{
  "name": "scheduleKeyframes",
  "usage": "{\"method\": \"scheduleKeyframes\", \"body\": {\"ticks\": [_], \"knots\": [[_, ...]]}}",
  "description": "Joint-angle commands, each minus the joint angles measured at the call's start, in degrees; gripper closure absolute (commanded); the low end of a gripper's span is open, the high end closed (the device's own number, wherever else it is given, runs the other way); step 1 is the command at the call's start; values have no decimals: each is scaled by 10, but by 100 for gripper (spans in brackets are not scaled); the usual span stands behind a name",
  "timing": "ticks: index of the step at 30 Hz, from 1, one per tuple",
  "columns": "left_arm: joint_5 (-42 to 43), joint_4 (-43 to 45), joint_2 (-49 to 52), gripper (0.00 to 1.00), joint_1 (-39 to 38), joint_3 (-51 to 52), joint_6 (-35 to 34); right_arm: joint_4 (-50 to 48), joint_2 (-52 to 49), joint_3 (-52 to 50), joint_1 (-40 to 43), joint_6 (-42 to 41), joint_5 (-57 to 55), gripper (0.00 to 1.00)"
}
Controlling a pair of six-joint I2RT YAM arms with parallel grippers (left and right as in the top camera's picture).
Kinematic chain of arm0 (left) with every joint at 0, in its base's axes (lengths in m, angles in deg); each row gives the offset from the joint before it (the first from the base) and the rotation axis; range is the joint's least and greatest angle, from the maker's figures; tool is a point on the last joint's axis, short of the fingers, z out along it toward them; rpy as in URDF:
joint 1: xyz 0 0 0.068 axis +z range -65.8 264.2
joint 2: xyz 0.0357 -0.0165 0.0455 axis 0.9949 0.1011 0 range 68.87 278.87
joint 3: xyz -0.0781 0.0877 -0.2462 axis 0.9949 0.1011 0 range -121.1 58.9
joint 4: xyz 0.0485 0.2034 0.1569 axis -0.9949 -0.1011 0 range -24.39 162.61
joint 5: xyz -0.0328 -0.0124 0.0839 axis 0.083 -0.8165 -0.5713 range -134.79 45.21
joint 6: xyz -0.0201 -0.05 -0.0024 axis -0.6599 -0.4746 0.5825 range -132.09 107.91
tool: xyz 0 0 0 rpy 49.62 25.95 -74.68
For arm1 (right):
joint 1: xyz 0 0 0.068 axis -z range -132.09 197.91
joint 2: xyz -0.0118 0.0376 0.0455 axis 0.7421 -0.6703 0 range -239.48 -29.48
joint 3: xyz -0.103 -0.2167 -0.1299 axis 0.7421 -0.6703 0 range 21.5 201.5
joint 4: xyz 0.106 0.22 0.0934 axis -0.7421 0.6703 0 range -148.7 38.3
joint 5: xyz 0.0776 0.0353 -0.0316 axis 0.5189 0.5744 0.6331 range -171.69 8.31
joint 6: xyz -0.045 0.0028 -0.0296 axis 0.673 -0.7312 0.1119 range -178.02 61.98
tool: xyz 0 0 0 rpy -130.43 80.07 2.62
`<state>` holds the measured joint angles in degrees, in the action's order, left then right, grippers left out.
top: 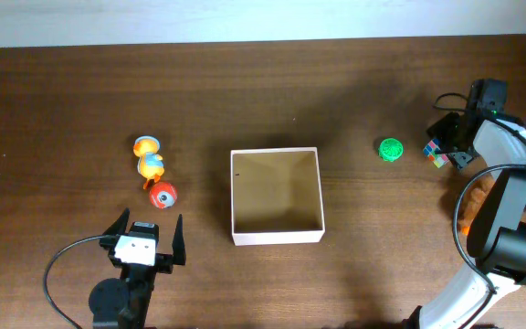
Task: Pack container
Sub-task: 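Lower the right gripper and close it on the Rubik's cube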
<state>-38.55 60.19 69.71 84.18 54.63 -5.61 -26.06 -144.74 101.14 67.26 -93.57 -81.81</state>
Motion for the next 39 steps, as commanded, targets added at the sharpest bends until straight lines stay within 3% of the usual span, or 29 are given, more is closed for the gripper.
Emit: {"method": "scheduleKeyframes", "body": {"ticks": [1,19,28,39], "knots": [[4,2,-5,1,2,4,9,5,-5,9,-4,31,-5,35],[4,2,-5,1,2,4,9,1,-1,43,-45,192,57,34],[4,2,-5,1,2,4,9,8,-2,43,-62,220,55,34],[4,2,-5,1,2,4,9,9,-4,35,-62,349,37,33]]}}
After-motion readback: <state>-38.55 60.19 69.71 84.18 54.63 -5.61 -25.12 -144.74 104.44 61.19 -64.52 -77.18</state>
